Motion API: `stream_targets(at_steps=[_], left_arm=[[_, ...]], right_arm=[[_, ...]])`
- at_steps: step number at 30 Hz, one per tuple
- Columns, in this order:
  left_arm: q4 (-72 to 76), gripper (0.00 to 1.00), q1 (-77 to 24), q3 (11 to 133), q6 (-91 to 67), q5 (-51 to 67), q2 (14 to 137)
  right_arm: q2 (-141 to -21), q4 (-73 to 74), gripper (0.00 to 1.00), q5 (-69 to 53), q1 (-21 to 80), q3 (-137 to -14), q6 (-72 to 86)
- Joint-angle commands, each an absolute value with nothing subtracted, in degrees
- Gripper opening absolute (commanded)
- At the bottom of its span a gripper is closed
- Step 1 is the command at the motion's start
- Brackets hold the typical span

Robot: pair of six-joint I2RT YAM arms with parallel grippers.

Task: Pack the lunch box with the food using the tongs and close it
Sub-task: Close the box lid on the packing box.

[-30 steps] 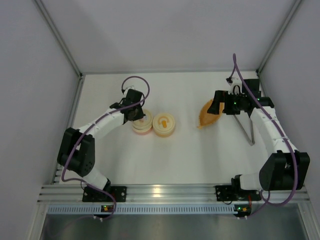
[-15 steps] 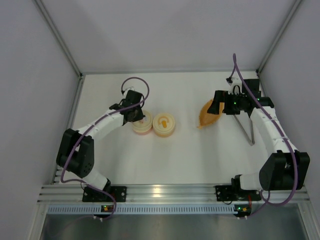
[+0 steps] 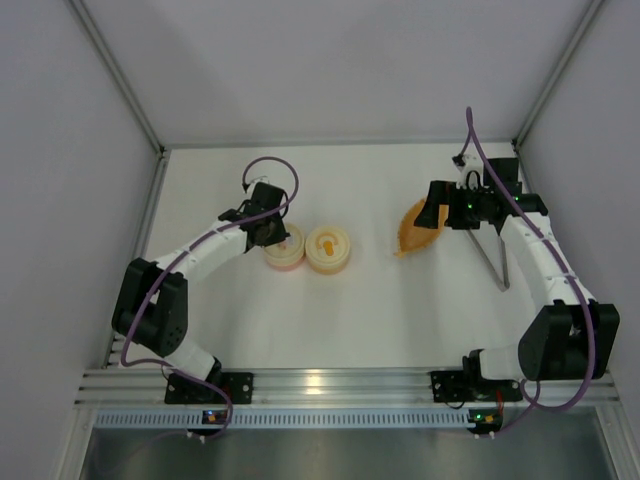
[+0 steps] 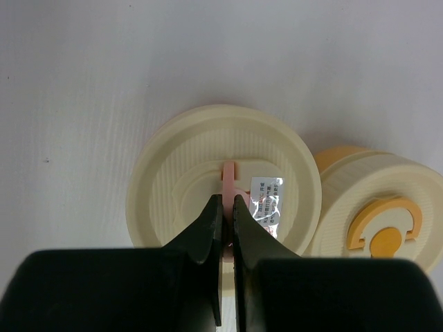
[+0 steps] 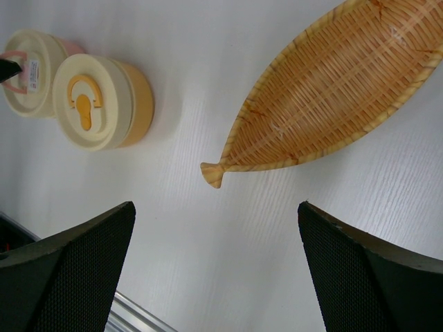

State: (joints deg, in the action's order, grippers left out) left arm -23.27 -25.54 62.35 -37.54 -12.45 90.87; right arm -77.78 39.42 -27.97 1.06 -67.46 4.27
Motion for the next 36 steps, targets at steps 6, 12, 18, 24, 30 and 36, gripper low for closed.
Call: stream_targets(at_steps=[6,12,18,24,30,36], left_arm=[[-22.9,0.00,-25.8,65.0,-34.6,-11.8,91.4],[-22.5,0.00,-25.8,64.7,-30.6,-8.7,92.5],[-22.9,0.00,-25.8,64.2,-27.3,-6.9,93.0],[-23.3,0.00,-25.8,64.8,-23.1,-6.4,93.3],[-21.1,0.00,-25.8,63.6,-15.0,6.0,93.3],[-23.2,0.00,-25.7,64.7,-4.9,16.0,95.4]], right_arm=[[-78.3,36.1,0.99,-28.7,0.7,-66.9,4.7],[-78.7,36.5,0.99,-29.1,0.7,-67.6,4.6],[-78.9,36.6,0.99,-29.2,0.7,-67.6,4.6],[-79.3,36.5,0.99,-29.6,0.7,-67.8,4.8],[-79.7,36.8,0.99,-29.8,0.7,-68.1,4.7],[-79.7,37.1,0.99,-30.3,0.7,-68.3,4.0]])
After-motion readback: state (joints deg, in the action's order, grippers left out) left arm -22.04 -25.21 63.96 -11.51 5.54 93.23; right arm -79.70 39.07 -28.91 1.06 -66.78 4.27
